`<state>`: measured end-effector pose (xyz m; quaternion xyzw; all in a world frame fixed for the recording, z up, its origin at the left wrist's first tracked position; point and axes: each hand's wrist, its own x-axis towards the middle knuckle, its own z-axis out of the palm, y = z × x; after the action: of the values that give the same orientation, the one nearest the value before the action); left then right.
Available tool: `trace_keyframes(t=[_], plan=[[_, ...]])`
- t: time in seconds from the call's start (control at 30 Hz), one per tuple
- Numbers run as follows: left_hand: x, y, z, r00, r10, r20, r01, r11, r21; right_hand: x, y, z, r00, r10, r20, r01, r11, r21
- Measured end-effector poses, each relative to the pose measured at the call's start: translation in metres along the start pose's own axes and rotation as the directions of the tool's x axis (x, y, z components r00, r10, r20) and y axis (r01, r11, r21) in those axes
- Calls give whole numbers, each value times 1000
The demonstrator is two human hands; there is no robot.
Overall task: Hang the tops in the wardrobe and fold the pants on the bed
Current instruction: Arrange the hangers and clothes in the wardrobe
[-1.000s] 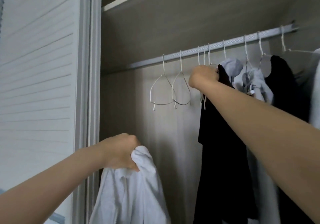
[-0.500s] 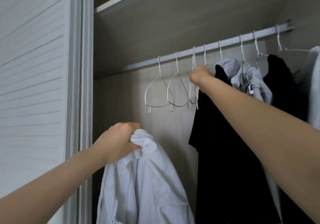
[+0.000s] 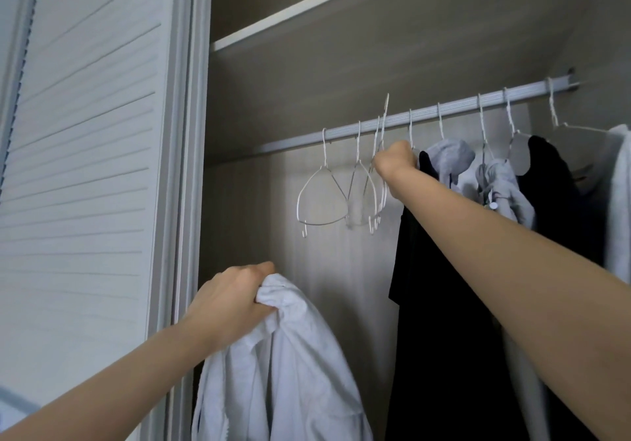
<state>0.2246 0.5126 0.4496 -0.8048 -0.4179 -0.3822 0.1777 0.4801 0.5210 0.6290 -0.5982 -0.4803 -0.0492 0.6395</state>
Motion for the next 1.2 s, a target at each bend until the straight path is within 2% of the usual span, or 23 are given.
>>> trace_keyframes(t=[0.27, 0.33, 0.4, 0.57, 0.73, 0.87, 1.0, 1.13, 1.2], plan=[[-16, -3, -8, 990, -65, -122, 50, 991, -121, -30, -12, -29, 999, -19, -44, 20, 999, 40], [-19, -3, -12, 984, -111, -139, 88, 983, -161, -41, -9, -34, 1000, -6, -29, 10, 992, 125], [-22, -4, -17, 974, -193, -115, 160, 955, -251, -59, -10, -41, 998, 55, 15, -57, 967, 250], [-35, 0, -27, 915, -403, -22, 358, 835, -419, -115, -11, -65, 989, 126, 77, -147, 898, 415], [-61, 14, -33, 859, -507, 72, 466, 714, -523, -184, -12, -107, 967, 175, 184, -240, 866, 439], [-82, 18, -27, 785, -598, 164, 575, 603, -553, -238, -5, -140, 919, 220, 326, -345, 850, 398], [-93, 17, -17, 748, -632, 201, 627, 574, -526, -274, 9, -164, 874, 227, 431, -366, 889, 274], [-99, 21, -11, 724, -652, 226, 657, 552, -514, -304, 33, -196, 748, 300, 592, -493, 848, 194], [-100, 23, -9, 720, -661, 210, 661, 561, -499, -318, 47, -213, 652, 282, 704, -550, 815, 183]])
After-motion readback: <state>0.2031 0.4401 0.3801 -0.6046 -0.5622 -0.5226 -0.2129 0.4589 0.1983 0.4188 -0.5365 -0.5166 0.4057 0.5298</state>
